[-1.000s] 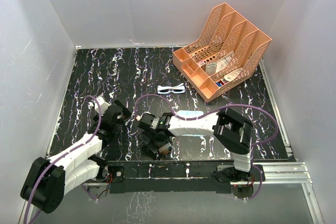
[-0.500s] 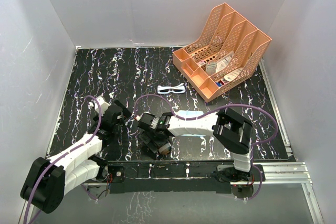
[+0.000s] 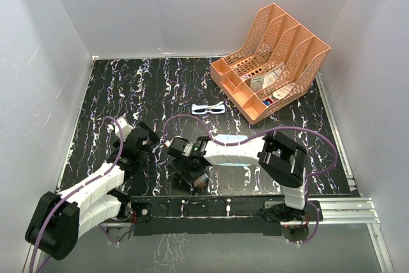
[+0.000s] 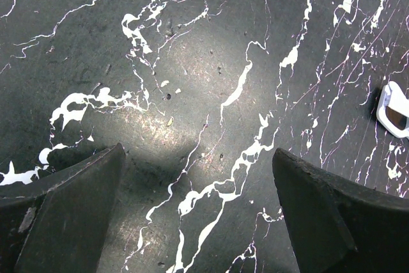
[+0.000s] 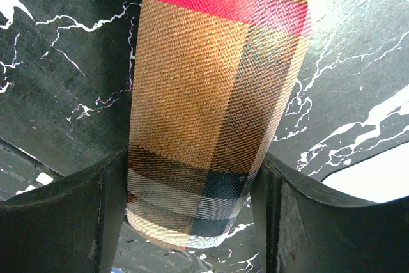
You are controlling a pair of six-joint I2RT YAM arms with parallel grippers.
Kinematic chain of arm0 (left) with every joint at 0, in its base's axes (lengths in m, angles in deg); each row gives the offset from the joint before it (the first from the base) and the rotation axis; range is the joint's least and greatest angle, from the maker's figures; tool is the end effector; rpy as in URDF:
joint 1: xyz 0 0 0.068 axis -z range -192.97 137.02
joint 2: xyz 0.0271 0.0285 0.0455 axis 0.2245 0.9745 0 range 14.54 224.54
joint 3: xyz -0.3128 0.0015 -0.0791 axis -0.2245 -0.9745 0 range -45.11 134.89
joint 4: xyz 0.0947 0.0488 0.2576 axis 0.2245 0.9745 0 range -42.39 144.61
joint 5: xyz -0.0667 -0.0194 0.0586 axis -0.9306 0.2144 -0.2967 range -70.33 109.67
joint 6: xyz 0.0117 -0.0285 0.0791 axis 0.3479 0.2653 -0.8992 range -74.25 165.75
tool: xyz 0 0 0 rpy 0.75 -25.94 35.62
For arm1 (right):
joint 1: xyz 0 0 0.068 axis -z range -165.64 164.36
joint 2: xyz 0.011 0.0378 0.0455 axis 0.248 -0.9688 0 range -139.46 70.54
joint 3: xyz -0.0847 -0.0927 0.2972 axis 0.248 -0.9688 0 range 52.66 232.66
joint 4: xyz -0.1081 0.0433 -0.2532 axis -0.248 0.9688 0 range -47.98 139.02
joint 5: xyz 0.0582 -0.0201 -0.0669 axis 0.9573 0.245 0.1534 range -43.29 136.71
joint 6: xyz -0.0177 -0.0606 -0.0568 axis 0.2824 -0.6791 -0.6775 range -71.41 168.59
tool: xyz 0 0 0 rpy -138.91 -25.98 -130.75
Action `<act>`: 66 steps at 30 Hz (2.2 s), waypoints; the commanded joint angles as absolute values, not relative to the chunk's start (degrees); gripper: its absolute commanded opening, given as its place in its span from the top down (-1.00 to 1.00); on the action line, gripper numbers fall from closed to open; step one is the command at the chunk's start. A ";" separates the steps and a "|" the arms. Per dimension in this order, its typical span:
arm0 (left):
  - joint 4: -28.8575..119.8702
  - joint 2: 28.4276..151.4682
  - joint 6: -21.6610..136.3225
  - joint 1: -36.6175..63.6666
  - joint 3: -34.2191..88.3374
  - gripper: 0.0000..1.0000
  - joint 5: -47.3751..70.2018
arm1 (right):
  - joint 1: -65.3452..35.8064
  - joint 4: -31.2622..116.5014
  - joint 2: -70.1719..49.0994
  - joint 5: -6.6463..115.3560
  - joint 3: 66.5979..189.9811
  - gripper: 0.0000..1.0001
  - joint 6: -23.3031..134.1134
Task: Organize the sunglasses
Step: Pick up the sunglasses case from the center of the board, then place the sunglasses case at the center of the board.
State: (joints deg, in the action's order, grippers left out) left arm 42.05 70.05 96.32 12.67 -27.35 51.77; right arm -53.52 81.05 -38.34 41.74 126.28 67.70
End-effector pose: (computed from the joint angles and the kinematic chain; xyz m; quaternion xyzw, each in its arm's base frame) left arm 0.1998 -0.0519 0.1865 -0.3120 0.7926 -0.0962 0.5149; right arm 0.1611 0.3791 0.1659 -0.4032 0.9038 0.0628 0.1287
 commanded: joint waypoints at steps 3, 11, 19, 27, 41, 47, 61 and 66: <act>42.16 69.40 96.11 12.34 -27.54 -0.97 51.84 | -53.58 79.31 -41.16 44.26 126.61 1.00 67.86; 42.09 69.43 96.11 12.40 -27.78 -0.97 51.61 | -53.58 79.20 -39.54 43.36 127.29 1.00 67.63; 41.49 69.41 96.09 12.34 -27.72 -0.97 50.19 | -53.22 76.19 -28.95 39.31 127.00 1.00 66.37; 39.50 69.13 96.55 12.34 -27.71 -0.97 46.34 | -48.96 66.74 -12.37 41.50 119.69 1.00 64.83; 40.77 68.11 97.11 12.07 -27.15 -0.97 46.24 | -46.70 65.20 -15.14 44.71 113.94 1.00 65.61; 41.47 67.55 97.35 11.82 -26.94 -0.97 46.57 | -46.67 63.38 -19.95 46.46 113.14 1.00 66.12; 43.86 64.00 102.26 8.01 -28.08 -0.97 45.36 | -46.59 61.90 -28.71 47.63 114.50 1.00 65.31; 45.05 62.38 104.15 6.74 -28.48 -0.97 46.29 | -46.73 62.69 -30.85 48.14 114.68 1.00 65.16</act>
